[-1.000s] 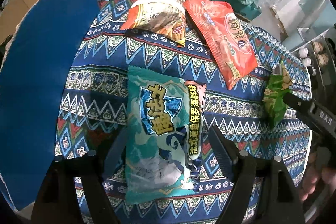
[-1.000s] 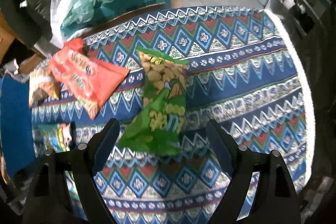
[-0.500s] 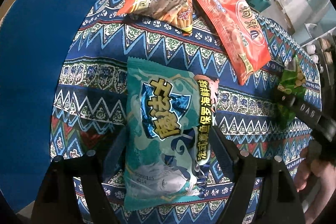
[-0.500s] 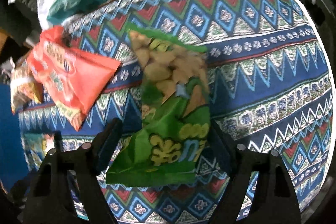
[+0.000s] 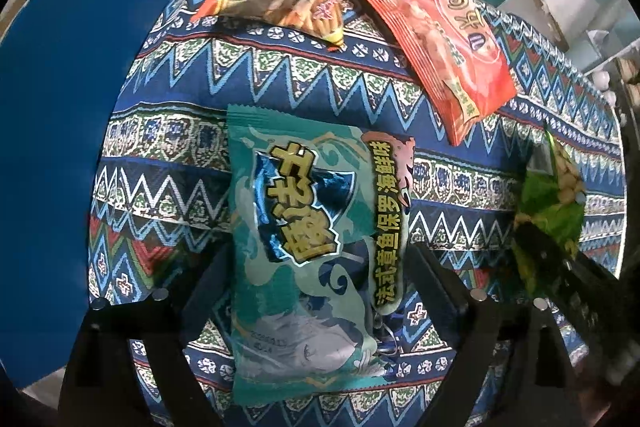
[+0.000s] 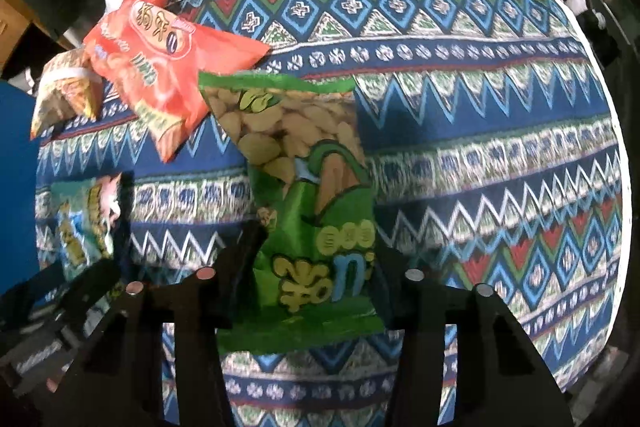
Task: Organize snacks
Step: 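Carry the teal bag and green peanut bag over the cardboard box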
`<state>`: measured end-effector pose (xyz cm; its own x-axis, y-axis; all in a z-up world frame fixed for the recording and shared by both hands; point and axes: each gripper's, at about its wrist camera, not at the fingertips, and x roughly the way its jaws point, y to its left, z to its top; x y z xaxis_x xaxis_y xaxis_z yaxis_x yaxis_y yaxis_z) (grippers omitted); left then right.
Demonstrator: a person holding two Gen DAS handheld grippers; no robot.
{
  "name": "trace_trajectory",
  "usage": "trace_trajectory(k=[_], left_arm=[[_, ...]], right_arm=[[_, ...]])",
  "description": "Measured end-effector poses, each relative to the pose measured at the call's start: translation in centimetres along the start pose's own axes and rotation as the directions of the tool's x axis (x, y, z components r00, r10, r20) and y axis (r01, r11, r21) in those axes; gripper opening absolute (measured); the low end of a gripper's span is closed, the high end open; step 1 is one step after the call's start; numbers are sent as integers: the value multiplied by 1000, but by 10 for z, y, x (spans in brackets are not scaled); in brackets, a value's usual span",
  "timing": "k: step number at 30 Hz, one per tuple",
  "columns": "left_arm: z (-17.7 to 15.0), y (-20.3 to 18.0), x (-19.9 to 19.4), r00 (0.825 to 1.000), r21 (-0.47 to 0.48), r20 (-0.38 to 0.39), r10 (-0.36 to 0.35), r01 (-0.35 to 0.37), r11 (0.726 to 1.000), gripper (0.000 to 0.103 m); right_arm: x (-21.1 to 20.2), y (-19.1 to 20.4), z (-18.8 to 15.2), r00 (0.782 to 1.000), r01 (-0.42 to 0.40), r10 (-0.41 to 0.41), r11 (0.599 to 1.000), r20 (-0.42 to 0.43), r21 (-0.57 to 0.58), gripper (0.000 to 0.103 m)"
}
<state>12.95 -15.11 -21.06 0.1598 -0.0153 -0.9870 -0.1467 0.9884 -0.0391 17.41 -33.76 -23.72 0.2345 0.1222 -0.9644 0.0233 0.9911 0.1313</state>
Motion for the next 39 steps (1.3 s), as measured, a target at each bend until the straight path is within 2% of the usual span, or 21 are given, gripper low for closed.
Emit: trace_trajectory(k=[6,10,13,15,17,26,39], left_arm=[[-7,-27,9,998,99,4,65,-65,993,95],[-17,-44,13,991,190,35,130,-134,973,96],[-23,-49,11,992,193,58,114,-124,973,90],[-26,-49,7,992,196,67,109,-120,973,80],[-36,-42,0,993,203,71,96,-108,973,65],[-42,-21,-14,998,183,53,31,-41,982,65],[-54,12,-91,979,196,204,-15,-25,980,65]], right_arm=[[-20,-2,-41,1000,3,-3,1000,8,-27,46],[-18,3,-58,1000,1,0,999,8,-36,46],[-23,4,-65,1000,-2,3,999,13,-33,46],[-24,6,-58,1000,-8,8,1000,15,-28,46],[-28,4,-56,1000,-10,10,1000,18,-29,46],[-50,10,-73,999,-17,20,998,40,-59,45],[-109,29,-64,994,-33,45,993,103,-117,45]])
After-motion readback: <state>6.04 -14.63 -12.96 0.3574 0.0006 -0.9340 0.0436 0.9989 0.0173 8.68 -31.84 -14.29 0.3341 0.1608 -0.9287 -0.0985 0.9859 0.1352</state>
